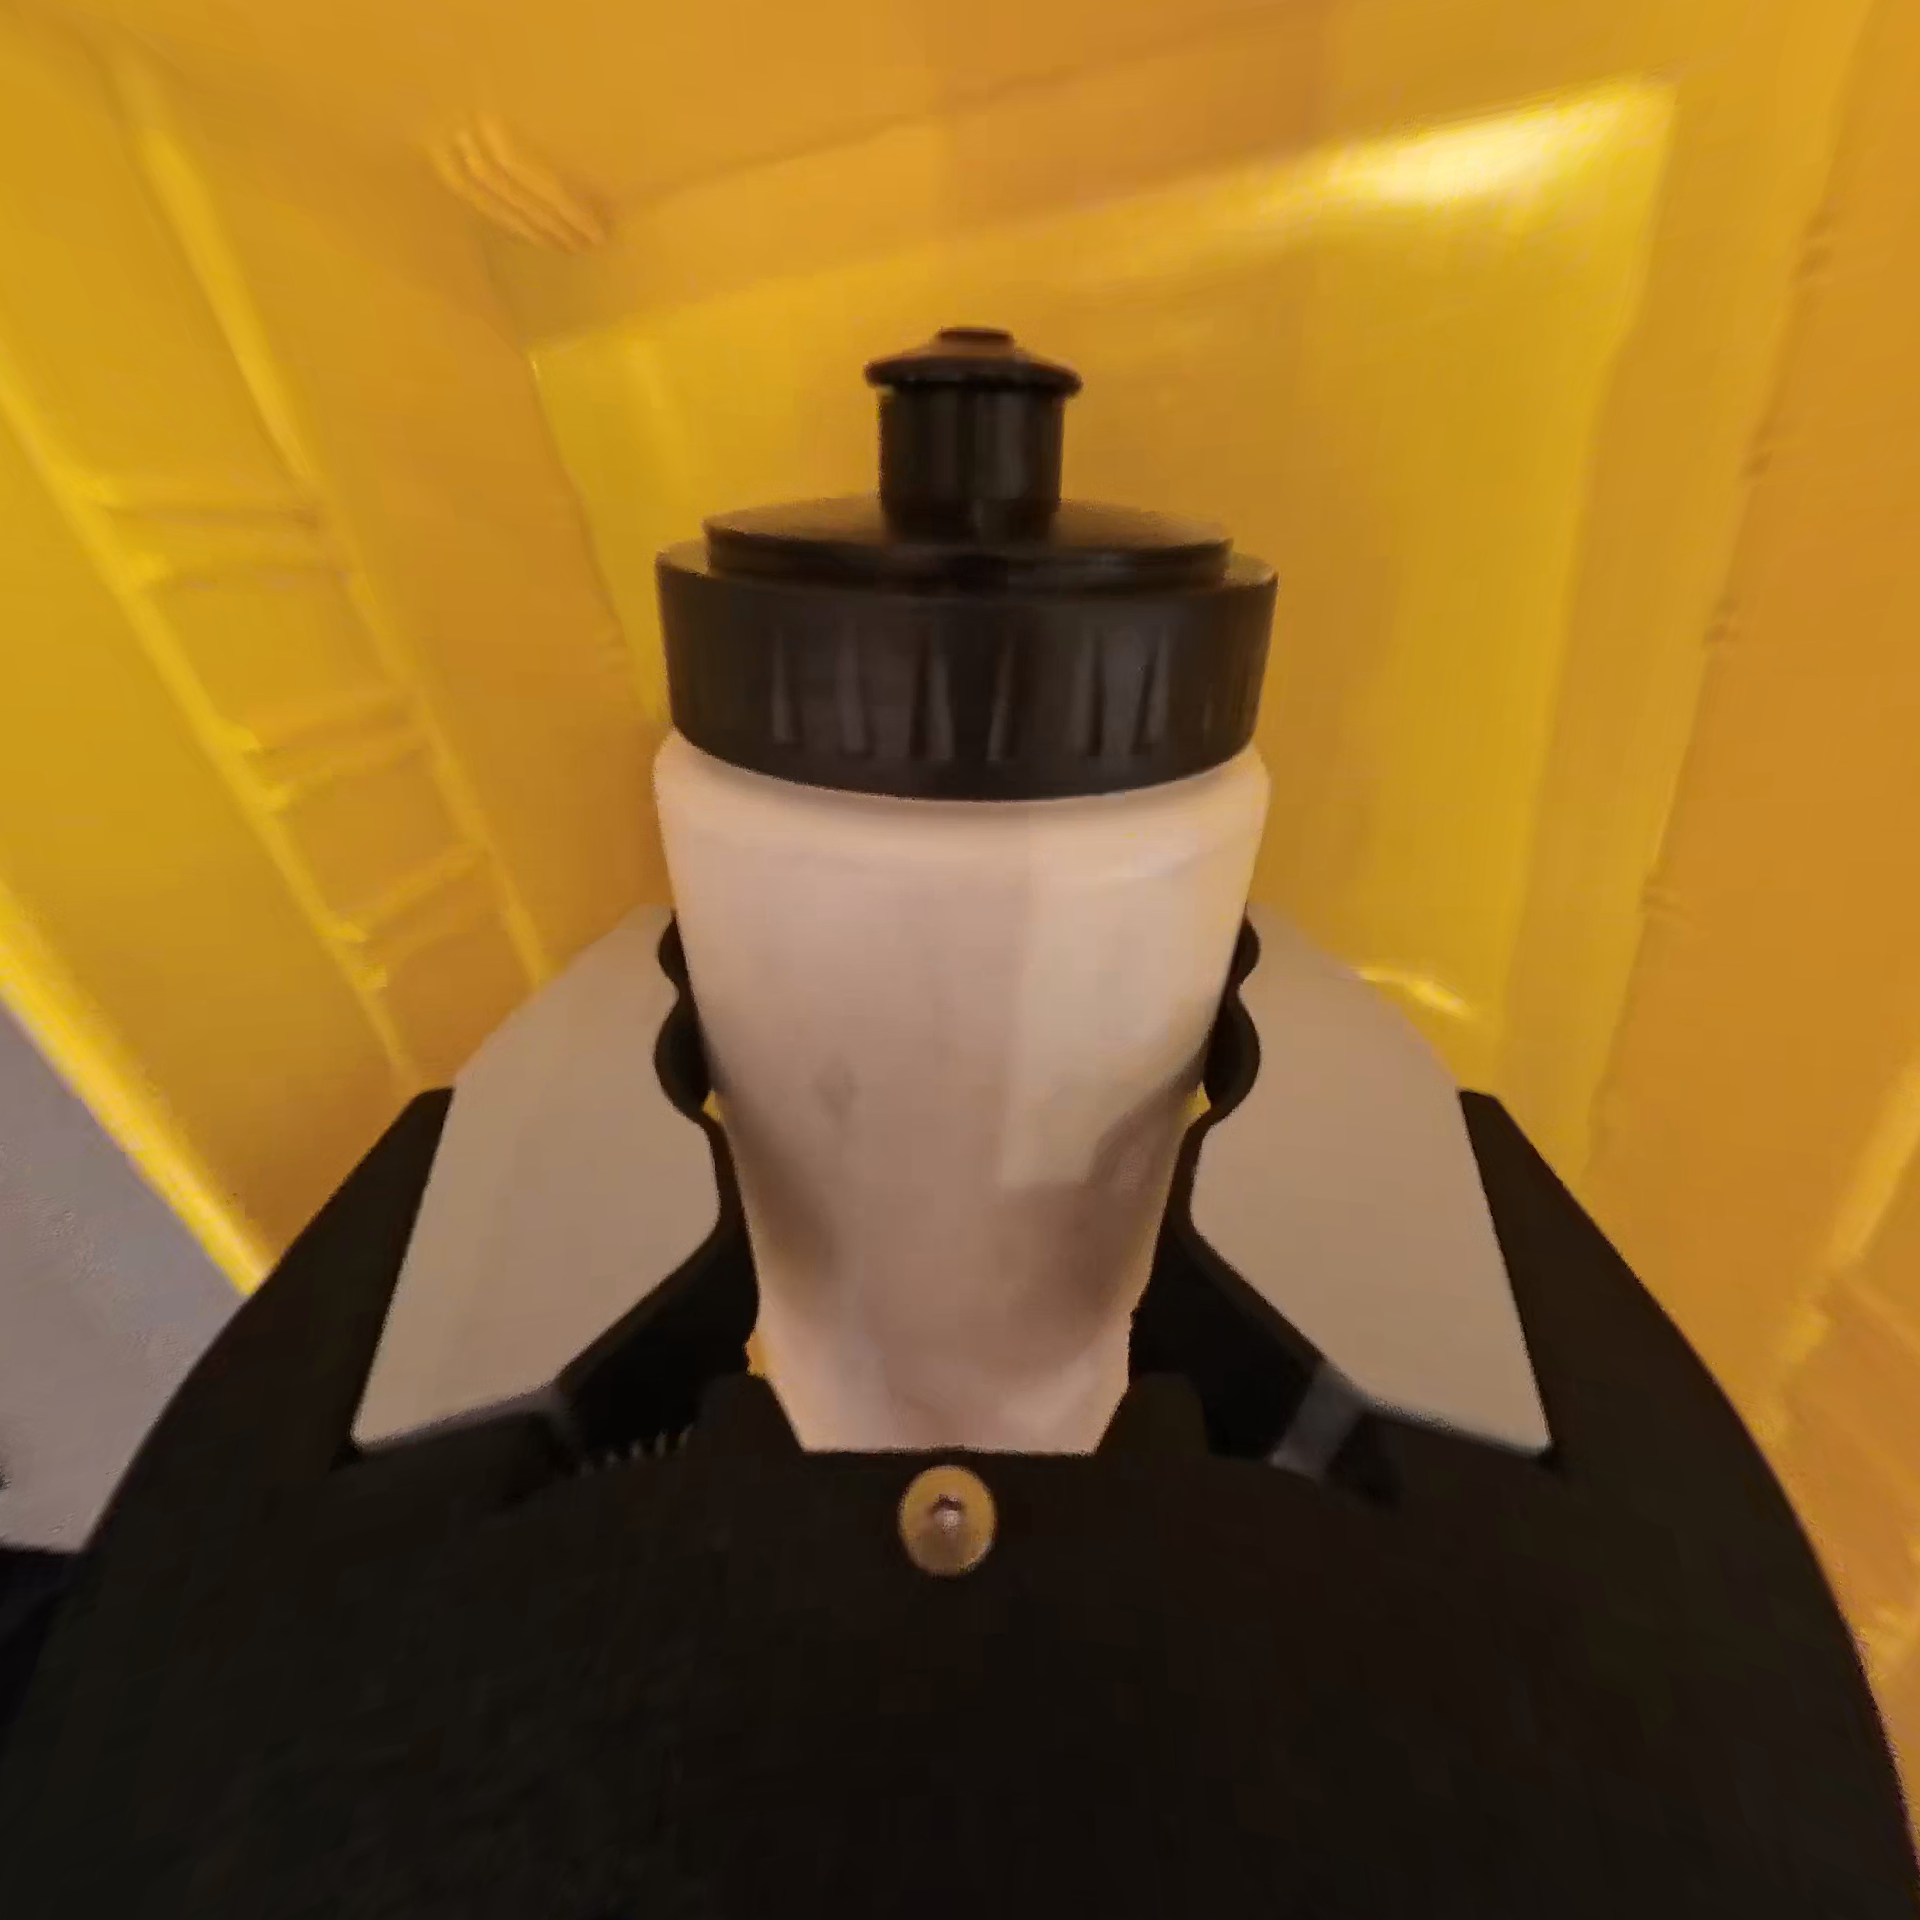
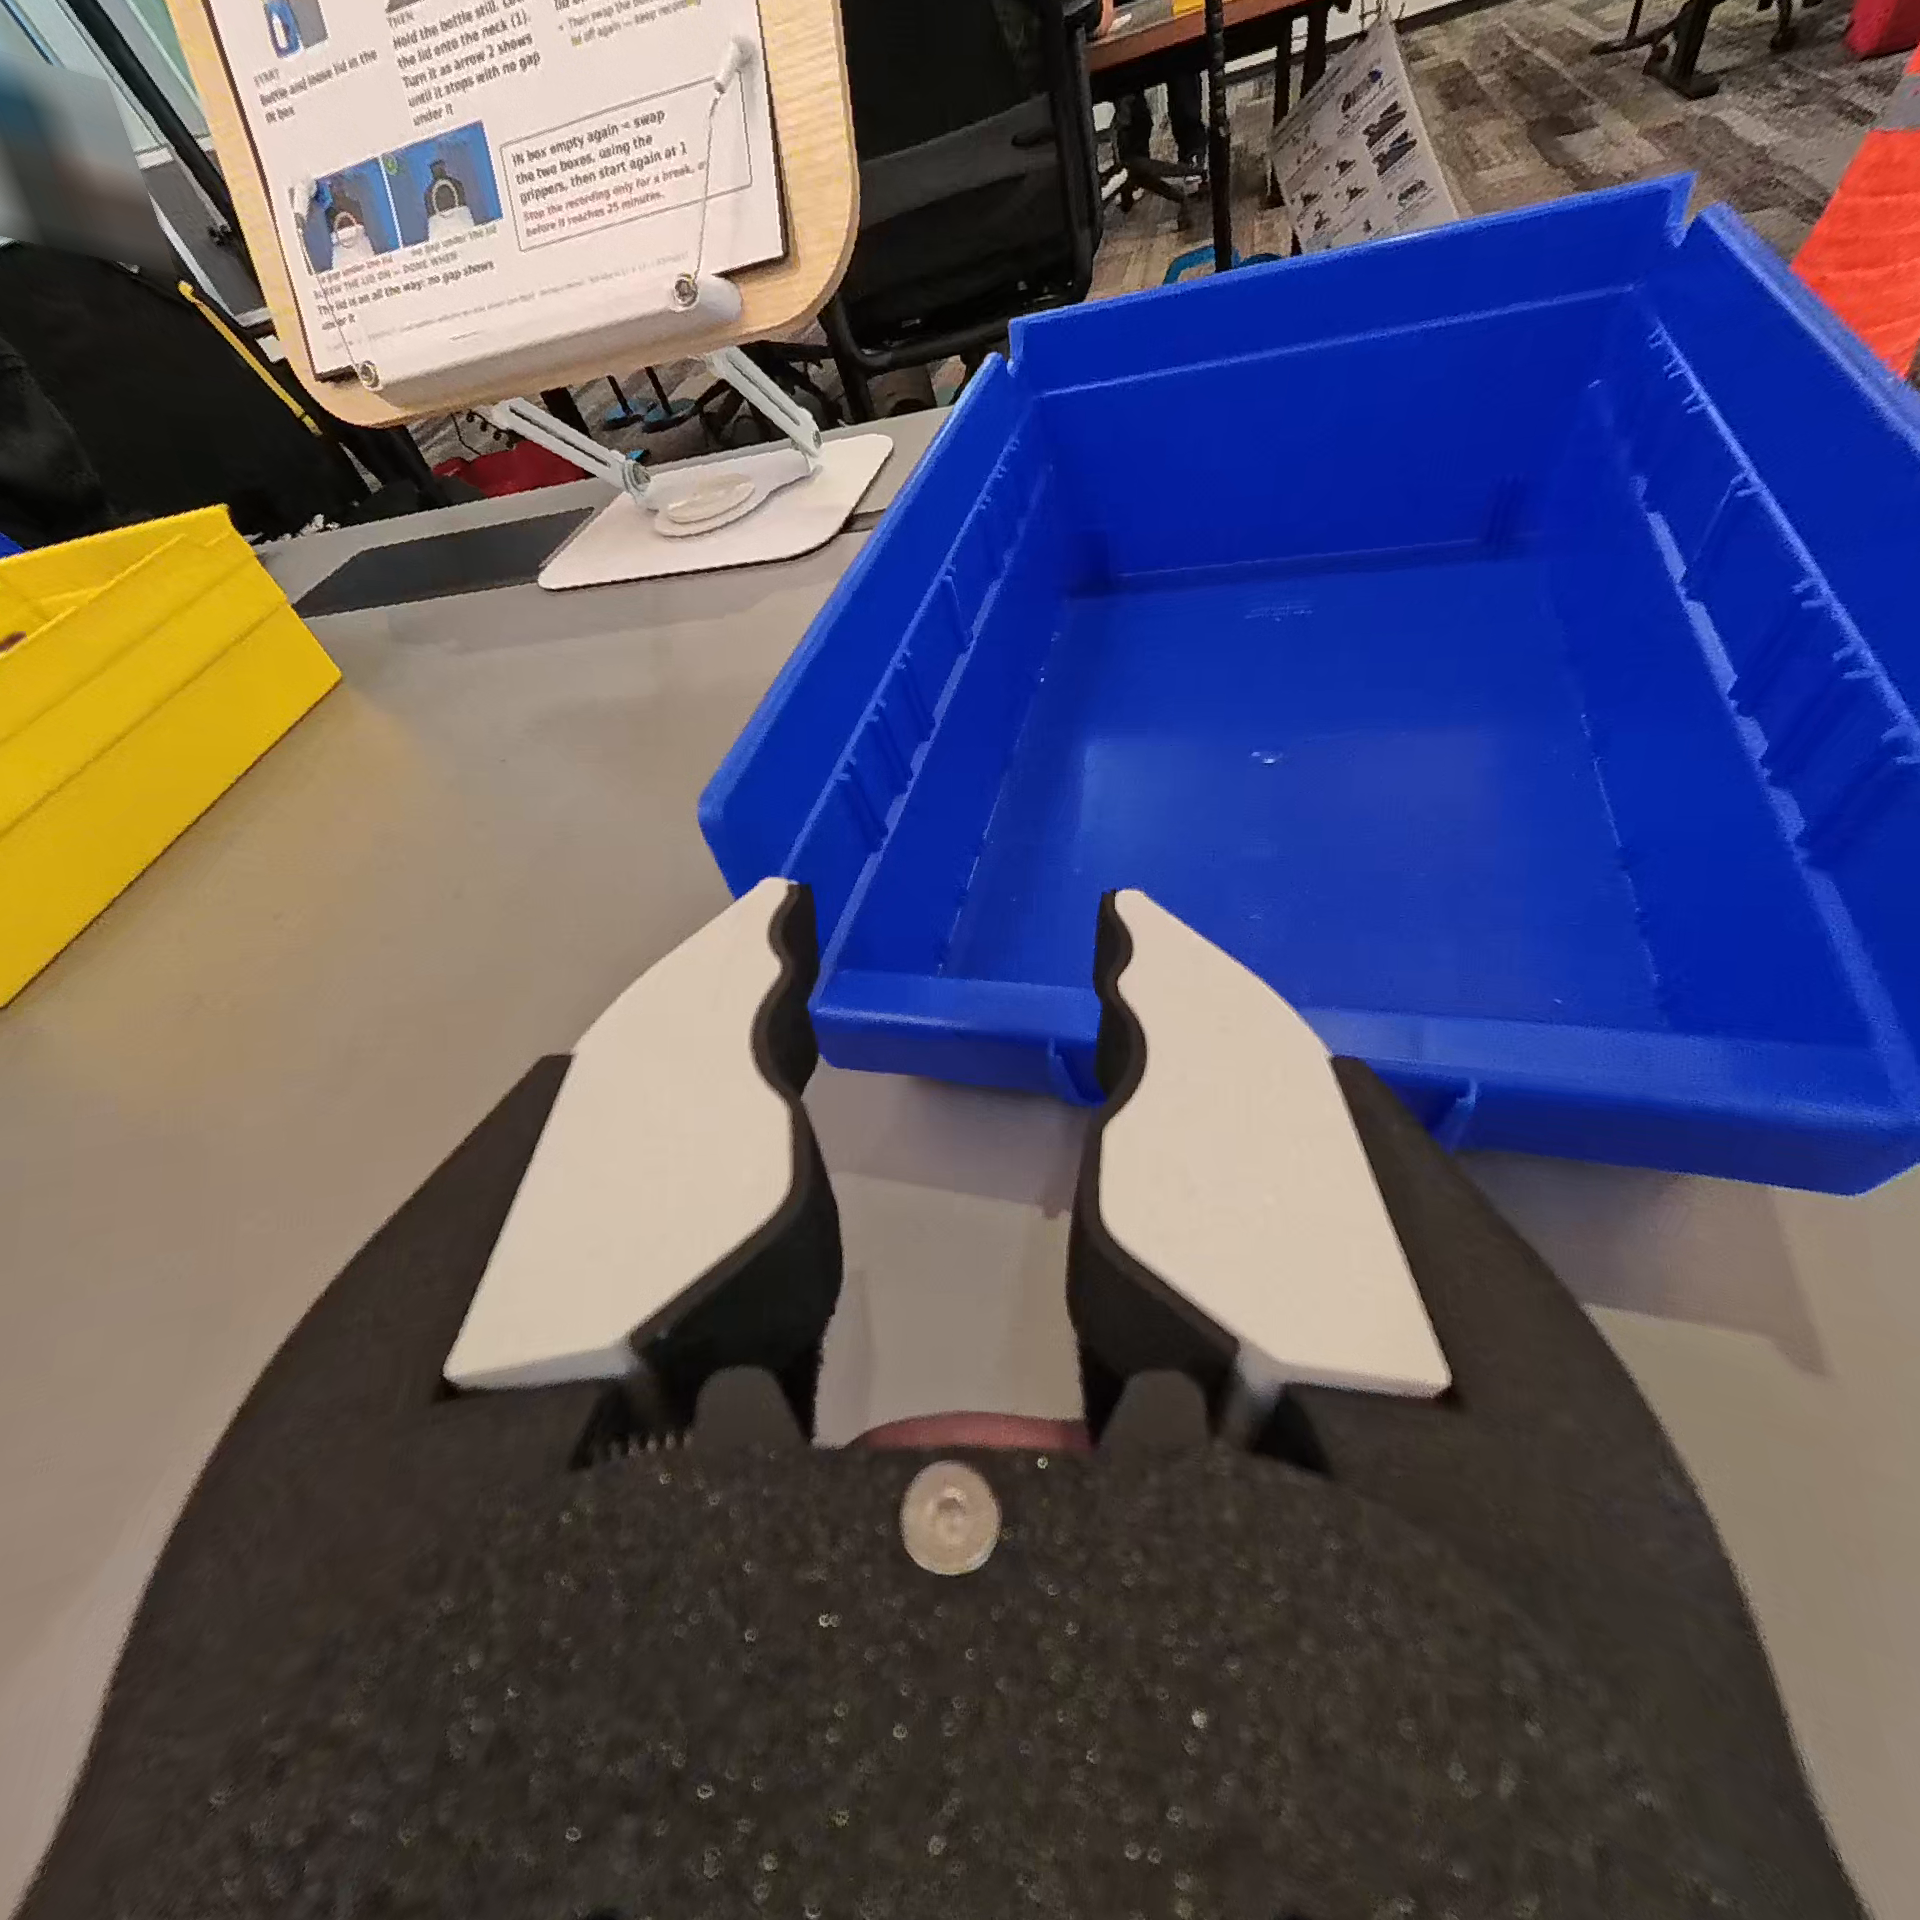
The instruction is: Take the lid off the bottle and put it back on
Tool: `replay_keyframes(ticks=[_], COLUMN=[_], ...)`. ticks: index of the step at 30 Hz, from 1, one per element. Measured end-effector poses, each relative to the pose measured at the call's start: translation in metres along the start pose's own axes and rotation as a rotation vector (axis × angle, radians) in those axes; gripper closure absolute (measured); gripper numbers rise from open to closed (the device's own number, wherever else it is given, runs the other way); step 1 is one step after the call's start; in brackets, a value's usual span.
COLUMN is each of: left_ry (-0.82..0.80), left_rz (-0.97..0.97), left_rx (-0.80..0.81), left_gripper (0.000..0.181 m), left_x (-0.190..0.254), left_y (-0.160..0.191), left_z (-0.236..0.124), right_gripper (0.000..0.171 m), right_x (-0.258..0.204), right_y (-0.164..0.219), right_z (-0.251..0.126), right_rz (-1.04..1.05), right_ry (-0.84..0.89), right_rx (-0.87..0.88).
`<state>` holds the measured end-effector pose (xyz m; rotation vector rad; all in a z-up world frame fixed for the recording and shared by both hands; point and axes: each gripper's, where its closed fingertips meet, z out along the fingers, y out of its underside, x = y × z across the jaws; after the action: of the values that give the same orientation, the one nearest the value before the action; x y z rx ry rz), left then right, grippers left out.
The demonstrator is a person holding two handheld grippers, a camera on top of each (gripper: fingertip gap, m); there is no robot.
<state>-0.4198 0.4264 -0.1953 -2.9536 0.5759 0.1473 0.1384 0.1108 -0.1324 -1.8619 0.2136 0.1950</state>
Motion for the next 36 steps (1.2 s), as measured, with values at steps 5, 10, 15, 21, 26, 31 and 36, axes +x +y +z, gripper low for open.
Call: replay_keyframes(ticks=[5, 10, 15, 21, 26, 31, 36], left_ry=[0.122, 0.348, 0.568, 0.731, 0.910, 1.046, 1.018], left_rz=[0.105, 0.229, 0.319, 0.465, 0.588, 0.618, 0.657], left_rx=[0.384, 0.841, 1.155, 1.315, 1.302, 1.325, 1.358], left_gripper=[0.087, 0.087, 0.087, 0.087, 0.087, 0.087, 0.087], left_x=[0.025, 0.095, 0.199, 0.325, 0.391, 0.398, 0.379], left_y=[-0.042, -0.062, -0.055, -0.056, -0.054, -0.057, -0.061], left_z=[-0.085, -0.204, -0.266, -0.238, -0.189, -0.166, -0.161], right_gripper=[0.120, 0.120, 0.120, 0.121, 0.120, 0.120, 0.119], right_x=[-0.001, -0.005, -0.005, -0.002, -0.005, -0.011, -0.025], right_y=[0.001, 0.002, 0.003, 0.002, 0.000, 0.001, -0.001], right_z=[0.002, 0.003, 0.001, -0.002, -0.003, -0.003, 0.001], right_rz=[0.006, -0.016, -0.025, -0.011, -0.026, -0.052, -0.089], right_ry=[-0.005, -0.003, 0.003, 0.004, -0.011, -0.025, -0.062], right_rx=[-0.006, -0.015, -0.017, -0.007, 0.005, 0.001, -0.016])
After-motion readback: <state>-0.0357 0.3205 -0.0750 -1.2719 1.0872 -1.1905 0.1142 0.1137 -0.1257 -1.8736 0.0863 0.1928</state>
